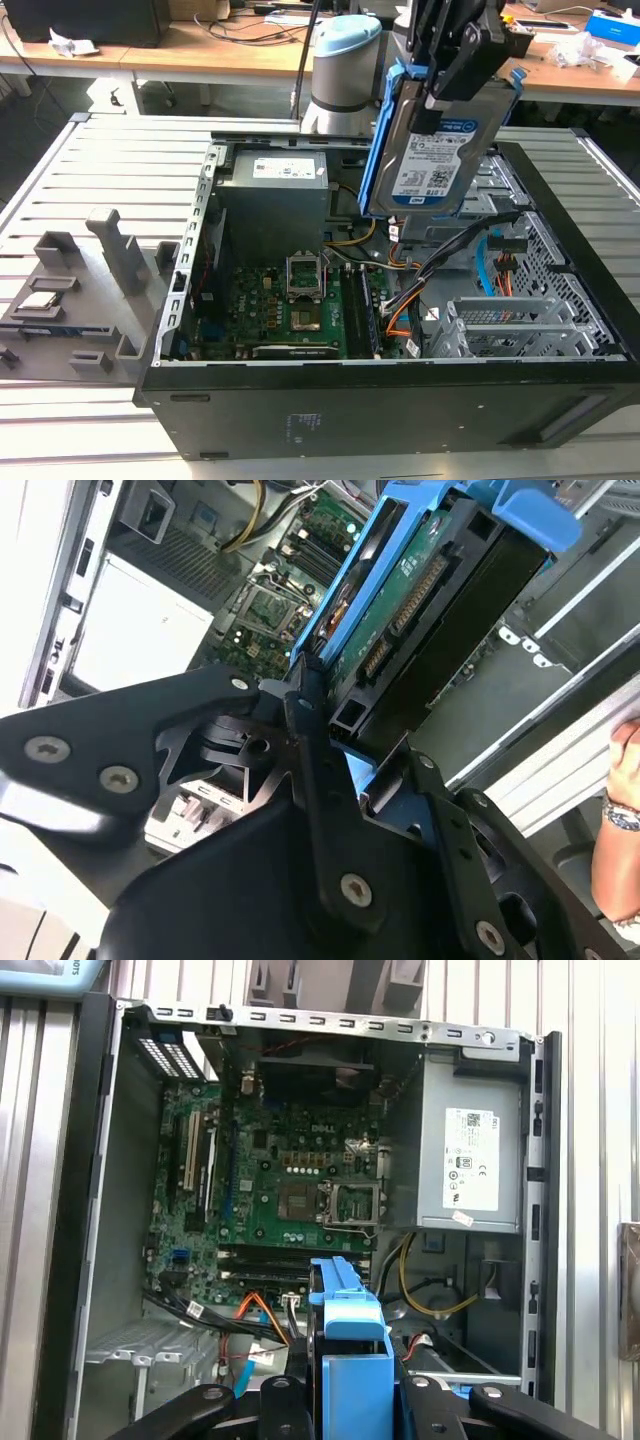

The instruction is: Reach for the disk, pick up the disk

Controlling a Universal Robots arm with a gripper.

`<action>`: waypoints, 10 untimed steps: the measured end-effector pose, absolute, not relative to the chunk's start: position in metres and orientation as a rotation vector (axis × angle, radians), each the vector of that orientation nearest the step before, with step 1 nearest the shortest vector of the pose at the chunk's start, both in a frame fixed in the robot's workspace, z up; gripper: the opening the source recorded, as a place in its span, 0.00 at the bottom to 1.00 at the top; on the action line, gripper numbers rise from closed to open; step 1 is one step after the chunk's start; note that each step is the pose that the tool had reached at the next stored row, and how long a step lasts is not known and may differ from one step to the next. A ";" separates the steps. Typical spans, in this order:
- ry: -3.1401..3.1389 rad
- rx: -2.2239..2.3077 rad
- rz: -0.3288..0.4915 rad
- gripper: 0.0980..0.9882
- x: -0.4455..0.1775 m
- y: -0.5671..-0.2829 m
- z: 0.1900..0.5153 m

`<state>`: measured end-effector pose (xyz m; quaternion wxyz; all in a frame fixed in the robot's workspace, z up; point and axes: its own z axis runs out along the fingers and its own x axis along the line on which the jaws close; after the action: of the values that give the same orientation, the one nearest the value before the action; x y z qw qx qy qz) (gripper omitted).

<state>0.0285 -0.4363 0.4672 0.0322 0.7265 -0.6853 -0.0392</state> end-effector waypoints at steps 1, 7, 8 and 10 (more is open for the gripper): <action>-2.110 2.237 -0.121 0.30 0.028 -0.440 0.467; -2.110 2.236 -0.120 0.30 0.028 -0.459 0.467; -2.110 2.236 -0.120 0.30 0.028 -0.462 0.467; -2.110 2.236 -0.119 0.30 0.028 -0.470 0.467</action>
<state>0.0285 -0.4701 0.4669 0.0326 0.7264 -0.6854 -0.0388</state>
